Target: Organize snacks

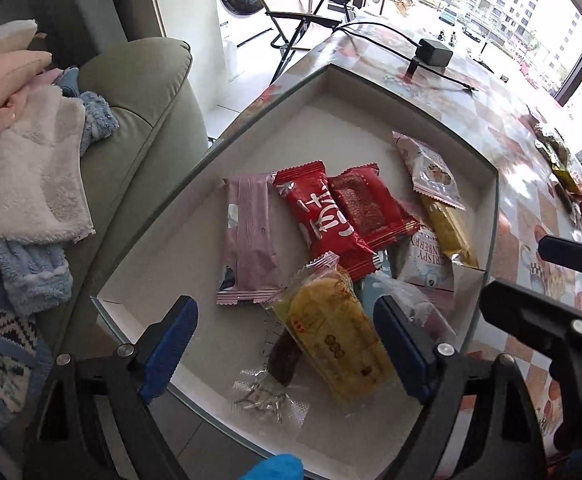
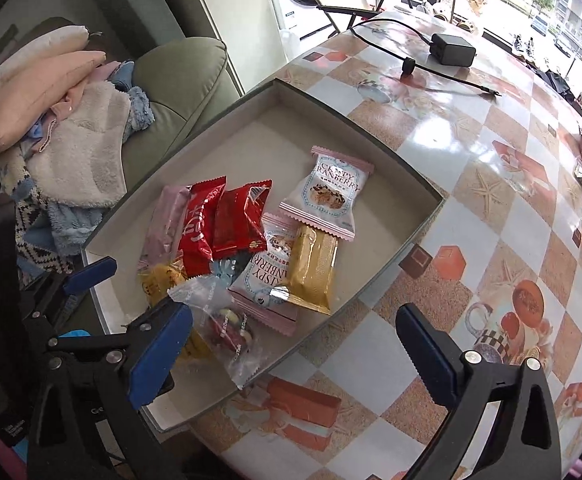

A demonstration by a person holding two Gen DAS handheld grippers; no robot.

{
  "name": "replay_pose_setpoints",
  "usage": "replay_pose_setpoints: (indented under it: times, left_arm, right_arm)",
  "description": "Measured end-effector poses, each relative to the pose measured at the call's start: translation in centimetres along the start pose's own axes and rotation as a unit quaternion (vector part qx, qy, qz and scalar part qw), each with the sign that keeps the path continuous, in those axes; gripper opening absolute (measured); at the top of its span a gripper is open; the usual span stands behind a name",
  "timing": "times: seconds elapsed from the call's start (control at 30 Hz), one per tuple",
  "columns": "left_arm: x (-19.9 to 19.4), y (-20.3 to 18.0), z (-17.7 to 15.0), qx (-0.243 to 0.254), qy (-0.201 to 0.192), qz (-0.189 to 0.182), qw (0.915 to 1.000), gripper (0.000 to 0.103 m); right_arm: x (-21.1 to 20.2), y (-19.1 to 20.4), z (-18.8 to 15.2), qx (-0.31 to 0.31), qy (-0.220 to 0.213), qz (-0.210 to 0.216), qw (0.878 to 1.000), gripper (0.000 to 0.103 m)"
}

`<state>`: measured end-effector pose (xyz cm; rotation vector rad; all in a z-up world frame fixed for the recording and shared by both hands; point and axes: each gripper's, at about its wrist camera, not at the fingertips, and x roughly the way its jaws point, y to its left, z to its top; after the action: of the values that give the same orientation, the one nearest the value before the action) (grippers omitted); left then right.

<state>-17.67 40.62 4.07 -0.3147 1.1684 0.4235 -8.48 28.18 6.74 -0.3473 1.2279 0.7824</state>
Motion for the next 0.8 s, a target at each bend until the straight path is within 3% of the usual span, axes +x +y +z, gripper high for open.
replay_pose_setpoints:
  times: [0.5, 0.8]
  left_arm:
    - [-0.1, -0.8, -0.4, 0.011, 0.000, 0.025, 0.9996, 0.092]
    - [0.6, -0.4, -0.5, -0.002, 0.006, 0.017, 0.9998, 0.092]
  right_arm:
    - [-0.1, 0.3, -0.7, -0.010, 0.003, -0.008, 1.000, 0.102]
    - [0.1, 0.1, -1.1, -0.009, 0.008, -0.005, 1.000, 0.102]
